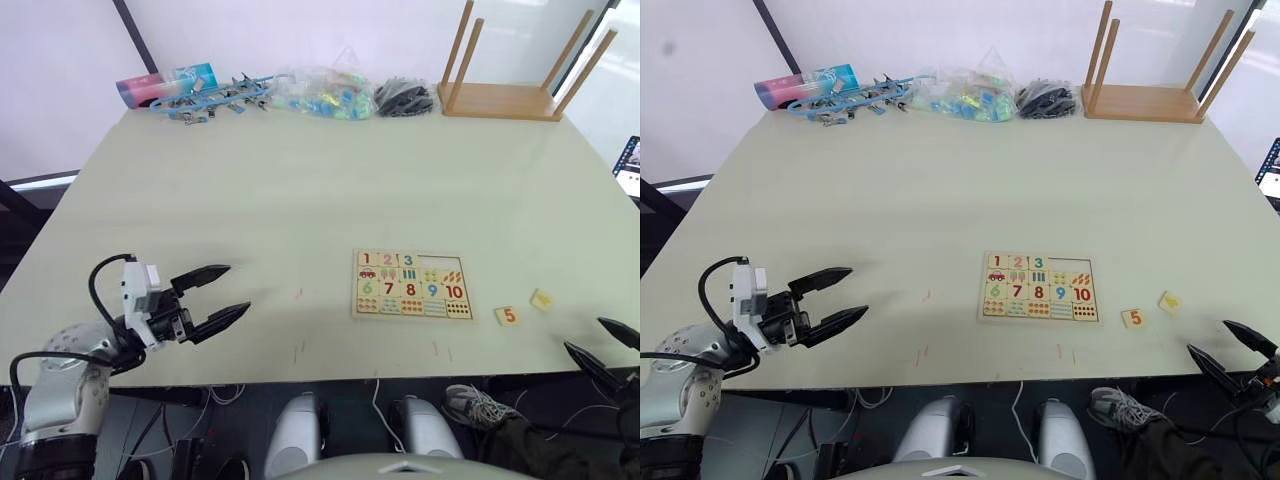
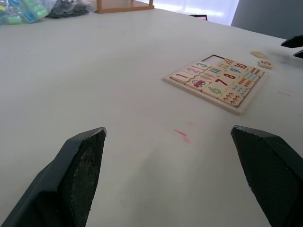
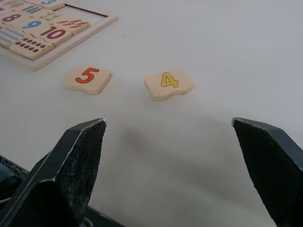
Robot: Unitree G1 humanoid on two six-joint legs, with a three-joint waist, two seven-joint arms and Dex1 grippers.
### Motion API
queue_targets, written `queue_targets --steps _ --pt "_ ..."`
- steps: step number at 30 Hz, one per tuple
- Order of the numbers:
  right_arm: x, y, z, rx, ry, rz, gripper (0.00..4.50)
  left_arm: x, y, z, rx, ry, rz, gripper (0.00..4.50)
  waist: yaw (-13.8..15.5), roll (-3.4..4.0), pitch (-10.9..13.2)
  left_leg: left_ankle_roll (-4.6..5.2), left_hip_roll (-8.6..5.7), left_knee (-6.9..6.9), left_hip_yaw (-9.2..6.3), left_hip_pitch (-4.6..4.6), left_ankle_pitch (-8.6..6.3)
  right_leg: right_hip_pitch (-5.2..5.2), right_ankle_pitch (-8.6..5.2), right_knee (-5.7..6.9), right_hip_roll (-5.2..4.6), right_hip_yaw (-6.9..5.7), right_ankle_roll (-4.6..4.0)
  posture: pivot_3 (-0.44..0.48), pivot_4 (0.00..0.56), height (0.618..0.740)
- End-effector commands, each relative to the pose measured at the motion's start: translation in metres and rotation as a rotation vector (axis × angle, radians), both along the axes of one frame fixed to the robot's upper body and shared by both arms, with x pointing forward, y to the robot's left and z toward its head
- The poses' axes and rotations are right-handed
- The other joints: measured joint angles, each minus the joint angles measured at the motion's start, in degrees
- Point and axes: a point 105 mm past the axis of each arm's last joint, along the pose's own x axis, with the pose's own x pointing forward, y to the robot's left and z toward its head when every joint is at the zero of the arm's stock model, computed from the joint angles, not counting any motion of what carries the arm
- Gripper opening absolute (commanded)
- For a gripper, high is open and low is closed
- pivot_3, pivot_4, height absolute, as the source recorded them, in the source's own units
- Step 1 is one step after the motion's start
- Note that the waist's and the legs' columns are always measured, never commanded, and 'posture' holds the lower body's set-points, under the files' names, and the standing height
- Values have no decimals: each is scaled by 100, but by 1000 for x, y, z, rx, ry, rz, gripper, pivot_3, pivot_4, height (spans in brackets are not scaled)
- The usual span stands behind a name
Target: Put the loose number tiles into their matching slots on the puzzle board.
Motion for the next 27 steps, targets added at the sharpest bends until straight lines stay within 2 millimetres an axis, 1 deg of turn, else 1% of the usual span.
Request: queue_targets --steps 1,11,17,24,27 --pt "3 -3 9 -35 -25 16 4468 -3 2 13 -12 -50 6 4500 -1 0 0 0 0 0 3 0 0 -1 0 0 0 -2 0 0 150 738" --pt "10 -1 12 -43 -26 46 4468 -4 -1 13 -16 -52 -13 4500 0 0 0 2 -1 -1 3 0 -1 -1 0 0 8 -7 0 0 150 738" --pt "19 -4 17 -51 -24 64 4468 -3 -3 13 -13 -50 -29 4500 -2 1 1 2 -1 0 5 0 -1 -1 0 0 10 -7 0 0 150 738" --pt "30 2 17 -60 -3 75 4468 -4 -10 11 18 -48 -99 4500 5 1 1 3 0 -1 4 0 -1 -1 0 0 15 -9 0 0 150 738" --pt "36 5 15 -74 6 79 4468 -3 -16 14 34 -57 -145 4500 4 1 1 3 -1 0 5 -1 -1 -1 0 -1 14 -8 0 0 150 738"
